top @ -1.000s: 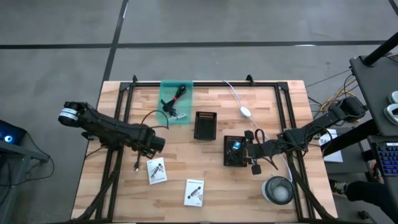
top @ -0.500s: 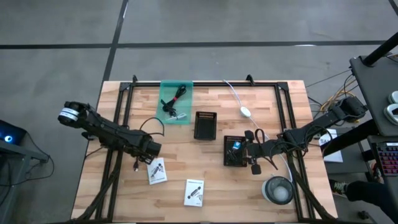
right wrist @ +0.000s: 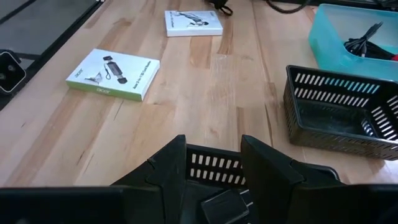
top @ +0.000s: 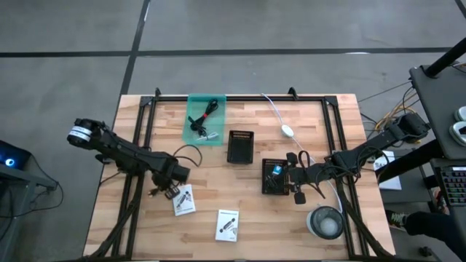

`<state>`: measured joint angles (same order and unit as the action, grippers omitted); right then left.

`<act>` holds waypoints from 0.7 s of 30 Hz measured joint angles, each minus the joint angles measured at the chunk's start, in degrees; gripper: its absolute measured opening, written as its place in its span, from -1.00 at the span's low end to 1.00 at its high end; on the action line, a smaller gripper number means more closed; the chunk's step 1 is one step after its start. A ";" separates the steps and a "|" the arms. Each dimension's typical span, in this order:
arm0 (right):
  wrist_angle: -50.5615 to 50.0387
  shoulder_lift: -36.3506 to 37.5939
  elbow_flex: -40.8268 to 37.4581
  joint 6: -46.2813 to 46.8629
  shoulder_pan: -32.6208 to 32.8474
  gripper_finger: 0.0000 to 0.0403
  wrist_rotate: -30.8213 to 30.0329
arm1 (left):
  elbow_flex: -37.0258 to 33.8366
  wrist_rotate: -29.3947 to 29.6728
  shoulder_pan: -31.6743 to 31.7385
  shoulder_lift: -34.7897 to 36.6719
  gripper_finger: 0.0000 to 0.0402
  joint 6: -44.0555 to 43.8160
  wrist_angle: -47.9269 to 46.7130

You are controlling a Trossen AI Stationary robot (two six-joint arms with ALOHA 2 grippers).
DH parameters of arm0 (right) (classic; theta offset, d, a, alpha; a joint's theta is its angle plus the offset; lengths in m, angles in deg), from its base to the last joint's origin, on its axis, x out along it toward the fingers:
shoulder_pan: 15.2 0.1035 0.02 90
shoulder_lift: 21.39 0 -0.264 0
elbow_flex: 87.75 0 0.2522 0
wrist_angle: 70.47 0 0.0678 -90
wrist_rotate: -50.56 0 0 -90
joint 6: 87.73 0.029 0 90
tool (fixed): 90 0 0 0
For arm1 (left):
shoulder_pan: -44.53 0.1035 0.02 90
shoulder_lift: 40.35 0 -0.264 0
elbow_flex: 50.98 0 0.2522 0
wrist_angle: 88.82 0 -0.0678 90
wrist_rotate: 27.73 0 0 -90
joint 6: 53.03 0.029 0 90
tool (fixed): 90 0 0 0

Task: Pick and place items into bin
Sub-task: Put the black USB cable into the green bin

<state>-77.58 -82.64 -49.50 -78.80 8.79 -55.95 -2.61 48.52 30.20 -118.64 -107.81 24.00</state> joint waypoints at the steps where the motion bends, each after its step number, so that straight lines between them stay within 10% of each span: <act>1: 0.00 0.00 0.00 0.04 0.00 -0.31 0.02 | 0.80 0.85 0.06 0.74 -0.92 1.72 -0.56; 8: -0.02 0.00 -0.02 0.11 0.00 -0.31 0.02 | 7.79 17.73 0.35 8.72 -0.97 21.00 3.62; 16: 0.98 -0.02 0.20 0.11 0.00 -0.31 0.00 | 8.23 41.95 1.29 16.60 -0.98 64.31 41.65; 21: 1.90 -0.02 0.20 0.12 0.00 -0.31 0.00 | 7.45 46.00 8.63 16.63 -0.98 74.91 54.77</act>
<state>-75.68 -82.67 -49.30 -78.68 8.79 -55.95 4.84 94.53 38.83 -102.02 -32.90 78.77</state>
